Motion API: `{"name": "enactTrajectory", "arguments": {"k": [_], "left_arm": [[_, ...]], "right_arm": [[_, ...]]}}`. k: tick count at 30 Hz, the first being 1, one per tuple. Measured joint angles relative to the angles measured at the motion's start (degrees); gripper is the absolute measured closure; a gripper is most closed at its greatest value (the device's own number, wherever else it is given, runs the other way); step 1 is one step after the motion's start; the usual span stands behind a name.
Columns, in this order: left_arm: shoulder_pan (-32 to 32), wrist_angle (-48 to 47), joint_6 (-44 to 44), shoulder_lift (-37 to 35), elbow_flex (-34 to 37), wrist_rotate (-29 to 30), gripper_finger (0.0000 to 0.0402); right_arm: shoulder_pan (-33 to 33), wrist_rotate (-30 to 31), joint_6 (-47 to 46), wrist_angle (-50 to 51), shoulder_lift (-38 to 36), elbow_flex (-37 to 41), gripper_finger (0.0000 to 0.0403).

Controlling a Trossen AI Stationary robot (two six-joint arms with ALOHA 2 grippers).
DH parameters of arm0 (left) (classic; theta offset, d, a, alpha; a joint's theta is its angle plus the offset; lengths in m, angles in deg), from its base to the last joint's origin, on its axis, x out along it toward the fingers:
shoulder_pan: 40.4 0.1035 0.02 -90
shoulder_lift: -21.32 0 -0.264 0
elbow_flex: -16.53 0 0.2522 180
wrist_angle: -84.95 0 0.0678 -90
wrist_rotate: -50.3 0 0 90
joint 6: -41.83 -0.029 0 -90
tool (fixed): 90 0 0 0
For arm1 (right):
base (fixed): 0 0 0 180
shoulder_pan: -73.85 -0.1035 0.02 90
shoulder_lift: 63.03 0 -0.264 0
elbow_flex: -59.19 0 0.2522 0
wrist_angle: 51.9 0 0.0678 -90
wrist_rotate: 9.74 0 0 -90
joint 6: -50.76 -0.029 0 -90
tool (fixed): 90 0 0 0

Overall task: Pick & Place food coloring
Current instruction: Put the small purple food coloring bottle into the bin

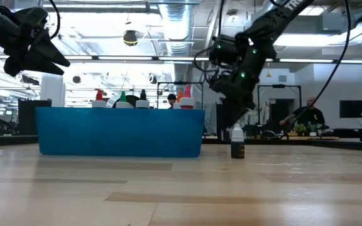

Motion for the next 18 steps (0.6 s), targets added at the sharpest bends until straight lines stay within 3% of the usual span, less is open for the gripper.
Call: {"name": "enactTrajectory", "arguments": {"k": [5, 13, 18], "left_arm": [[0.0, 0.0, -0.04, -0.01, 0.0, -0.03, 0.023], [0.0, 0.01, -0.08, 0.0, 0.0, -0.2, 0.023], [0.0, 0.01, -1.14, 0.0, 0.0, -1.62, 0.023]], "right_arm": [[-0.4, -0.72, 2.78, 6.72, -0.42, -6.25, 0.0356], [-3.02, -9.39, 11.01, 14.33, -0.48, -17.37, 0.0356], [-4.89, -11.17, 13.56, 18.05, -0.48, -22.09, 0.0355]]}}
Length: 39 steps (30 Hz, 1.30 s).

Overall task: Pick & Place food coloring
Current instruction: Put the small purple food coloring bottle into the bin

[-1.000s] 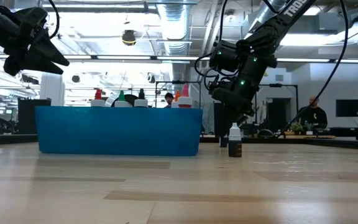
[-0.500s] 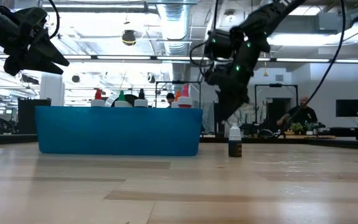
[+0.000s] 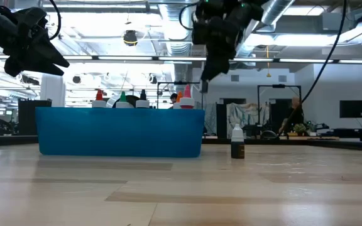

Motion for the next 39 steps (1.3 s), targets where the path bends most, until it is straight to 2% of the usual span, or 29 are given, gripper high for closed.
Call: {"name": "enactTrajectory", "arguments": {"k": [11, 19, 28, 33, 39], "left_arm": [[0.0, 0.0, -0.88, 0.0, 0.02, -2.99, 0.023], [0.0, 0.02, -1.71, -0.02, 0.02, -3.01, 0.023], [-0.02, 4.86, -6.18, 0.0, 0.02, -6.07, 0.023], [-0.01, 6.25, -7.51, -0.01, 0.02, -7.07, 0.023], [0.0, 6.19, -7.53, 0.0, 0.02, -7.53, 0.023]], "right_arm": [[-6.8, -0.87, 0.79, 2.3, 0.02, -7.08, 0.0355], [-13.68, 10.36, -4.82, -2.23, 0.01, -8.95, 0.0355], [-19.44, 17.39, -11.68, -8.53, 0.02, -8.94, 0.0355], [-21.41, 18.44, -14.75, -10.59, 0.15, -8.95, 0.0355], [-22.41, 18.75, -18.81, -12.02, 4.86, -9.13, 0.0355]]}}
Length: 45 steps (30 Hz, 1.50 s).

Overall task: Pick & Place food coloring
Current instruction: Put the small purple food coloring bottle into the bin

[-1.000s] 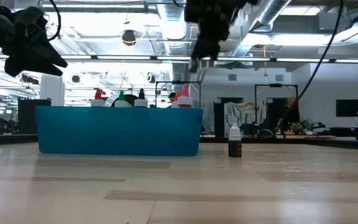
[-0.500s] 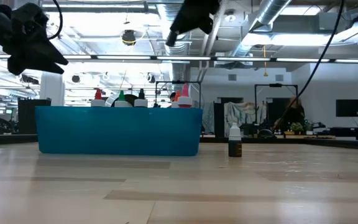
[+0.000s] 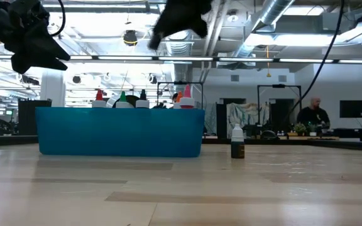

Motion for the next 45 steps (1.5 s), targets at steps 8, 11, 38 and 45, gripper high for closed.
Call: {"name": "enactTrajectory", "arguments": {"k": [8, 11, 38, 45], "left_arm": [[-0.02, -0.17, -0.68, 0.0, 0.0, -2.59, 0.023], [-0.02, -0.17, -0.81, 0.0, 0.0, -3.49, 0.023], [-0.02, -0.13, -4.35, 0.0, 0.0, -8.02, 0.023], [-0.02, -0.13, -4.37, 0.0, 0.0, -8.04, 0.023]], "right_arm": [[0.54, 1.43, -7.87, 0.61, 7.3, -0.66, 0.0355], [0.42, 3.5, -10.38, 0.4, 9.61, -2.07, 0.0355], [-6.1, 15.93, -34.67, 4.66, 14.9, -3.9, 0.0355], [-6.29, 15.81, -37.52, 5.34, 16.06, -3.76, 0.0355]]}}
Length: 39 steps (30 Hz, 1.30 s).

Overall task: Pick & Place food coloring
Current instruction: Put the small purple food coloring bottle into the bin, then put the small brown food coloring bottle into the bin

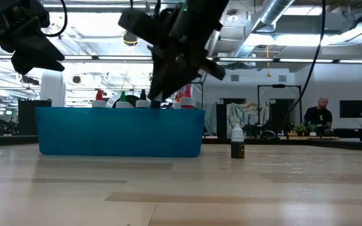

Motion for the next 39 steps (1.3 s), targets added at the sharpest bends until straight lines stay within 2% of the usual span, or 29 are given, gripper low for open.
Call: {"name": "enactTrajectory", "arguments": {"k": [8, 25, 39], "left_arm": [[0.0, 0.05, -0.37, 0.0, 0.0, -0.74, 0.023], [0.0, 0.02, -1.68, 0.0, 0.0, -0.75, 0.023], [0.02, 0.02, -2.45, 0.0, 0.0, -0.97, 0.023]], "right_arm": [[0.36, -1.05, -0.34, -3.33, 3.07, -0.41, 0.0355], [1.56, -1.97, -0.65, -3.51, 4.94, -0.14, 0.0353], [1.98, -2.91, -1.54, -3.68, 4.94, -0.14, 0.0286]]}}
